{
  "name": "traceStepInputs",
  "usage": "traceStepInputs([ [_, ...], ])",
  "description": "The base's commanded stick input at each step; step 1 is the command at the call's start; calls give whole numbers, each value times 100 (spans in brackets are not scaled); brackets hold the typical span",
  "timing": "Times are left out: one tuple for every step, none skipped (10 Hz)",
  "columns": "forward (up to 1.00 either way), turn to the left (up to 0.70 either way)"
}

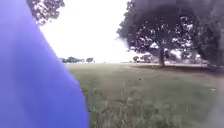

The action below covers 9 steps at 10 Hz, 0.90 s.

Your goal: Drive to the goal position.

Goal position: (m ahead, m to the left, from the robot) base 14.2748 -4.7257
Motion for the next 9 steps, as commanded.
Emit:
traceStepInputs([
  [100, 0],
  [100, 0],
  [100, 0],
  [100, 0],
  [100, 0],
  [100, 0],
  [100, 0],
  [100, 0],
  [100, 0],
])
